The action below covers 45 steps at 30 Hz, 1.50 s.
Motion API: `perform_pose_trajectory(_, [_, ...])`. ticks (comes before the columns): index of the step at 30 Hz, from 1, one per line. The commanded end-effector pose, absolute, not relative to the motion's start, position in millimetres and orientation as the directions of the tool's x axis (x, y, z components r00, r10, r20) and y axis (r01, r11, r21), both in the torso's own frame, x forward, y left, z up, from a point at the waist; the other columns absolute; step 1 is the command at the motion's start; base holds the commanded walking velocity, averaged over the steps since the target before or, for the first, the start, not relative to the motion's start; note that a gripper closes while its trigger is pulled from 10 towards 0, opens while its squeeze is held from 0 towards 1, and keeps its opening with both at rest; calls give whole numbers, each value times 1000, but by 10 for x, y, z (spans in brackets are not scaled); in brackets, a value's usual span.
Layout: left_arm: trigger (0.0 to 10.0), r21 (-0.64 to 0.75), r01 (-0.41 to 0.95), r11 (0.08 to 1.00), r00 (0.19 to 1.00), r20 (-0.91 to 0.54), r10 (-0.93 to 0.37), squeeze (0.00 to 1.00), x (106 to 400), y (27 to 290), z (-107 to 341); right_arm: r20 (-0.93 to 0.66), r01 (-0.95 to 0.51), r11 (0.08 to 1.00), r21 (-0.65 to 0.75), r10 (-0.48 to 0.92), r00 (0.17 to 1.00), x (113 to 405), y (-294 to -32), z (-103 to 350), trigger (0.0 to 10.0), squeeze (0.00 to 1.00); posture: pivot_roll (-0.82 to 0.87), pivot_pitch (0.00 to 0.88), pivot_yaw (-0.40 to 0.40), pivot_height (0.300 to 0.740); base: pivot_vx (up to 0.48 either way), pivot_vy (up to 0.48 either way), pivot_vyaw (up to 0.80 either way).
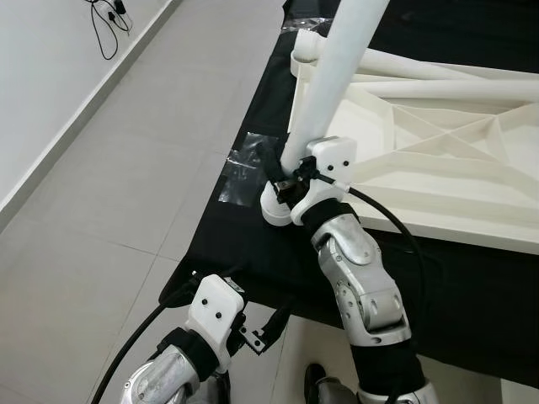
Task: Building children table
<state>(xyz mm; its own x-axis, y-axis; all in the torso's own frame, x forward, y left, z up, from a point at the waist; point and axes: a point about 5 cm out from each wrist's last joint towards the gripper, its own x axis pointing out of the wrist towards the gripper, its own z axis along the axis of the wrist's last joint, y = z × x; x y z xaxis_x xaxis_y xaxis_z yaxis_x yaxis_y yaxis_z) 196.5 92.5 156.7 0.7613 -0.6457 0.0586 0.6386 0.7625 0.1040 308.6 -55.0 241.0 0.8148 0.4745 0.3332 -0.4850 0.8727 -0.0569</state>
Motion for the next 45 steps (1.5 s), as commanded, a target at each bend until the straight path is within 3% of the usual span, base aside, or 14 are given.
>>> perform_pose_trajectory(1, [10000, 114, 645, 756, 759, 23, -651, 0, 1938, 954, 1493, 170, -544, 837, -62, 546, 820, 3097, -478, 2026, 10000, 0, 96, 329, 30, 740, 0, 0, 0])
perform_pose_trajectory(7, [10000, 120, 647, 753, 756, 23, -654, 0, 1938, 957, 1483, 173, -570, 806, -161, 592, 787, 3121, -475, 2037, 10000, 0, 99, 322, 28, 740, 0, 0, 0])
perform_pose_trajectory(11, [10000, 123, 648, 752, 755, 25, -655, 0, 1928, 949, 1480, 171, -599, 738, -310, 663, 729, 3155, -465, 2091, 10000, 0, 101, 321, 23, 740, 0, 0, 0])
perform_pose_trajectory(16, [10000, 122, 647, 753, 756, 31, -654, 0, 1918, 934, 1484, 78, -685, 569, -455, 791, 607, 3183, -441, 2139, 10000, 0, 97, 326, 18, 740, 0, 0, 0])
perform_pose_trajectory(20, [10000, 113, 646, 755, 756, 40, -653, 0, 1909, 912, 1500, -63, -790, 397, -467, 876, 477, 3223, -471, 2092, 10000, 0, 89, 344, 12, 740, 0, 0, 0])
perform_pose_trajectory(26, [10000, 109, 642, 759, 759, 45, -649, 0, 1907, 908, 1508, -86, -808, 377, -453, 883, 461, 3332, -504, 2139, 10000, 0, 89, 350, 6, 740, 0, 0, 0])
perform_pose_trajectory(31, [10000, 101, 636, 765, 764, 51, -643, 0, 1898, 904, 1519, -64, -805, 510, -304, 832, 552, 3543, -481, 2232, 10000, 0, 87, 361, -5, 740, 0, 0, 0])
perform_pose_trajectory(35, [10000, 94, 634, 767, 767, 53, -640, 0, 1887, 902, 1523, -98, -705, 702, -103, 698, 709, 3634, -468, 2109, 10000, 0, 83, 369, -6, 740, 0, 0, 0])
perform_pose_trajectory(36, [10000, 94, 634, 767, 767, 53, -640, 0, 1887, 902, 1523, -98, -705, 702, -103, 698, 709, 3634, -468, 2109, 10000, 0, 83, 369, -6, 740, 0, 0, 0])
perform_pose_trajectory(39, [10000, 92, 634, 768, 767, 54, -639, 0, 1883, 903, 1526, -121, -624, 781, -35, 616, 778, 3619, -477, 2012, 10000, 0, 78, 374, -8, 740, 0, 0, 0])
perform_pose_trajectory(40, [10000, 88, 634, 768, 767, 54, -639, 0, 1881, 902, 1529, -146, -529, 848, 24, 527, 837, 3525, -483, 1851, 10000, 0, 75, 378, -12, 740, 0, 0, 0])
perform_pose_trajectory(45, [10000, 86, 633, 769, 768, 56, -638, 0, 1882, 899, 1533, -120, -333, 939, 83, 341, 932, 3259, -497, 1640, 10000, 0, 78, 381, -18, 740, 0, 0, 0])
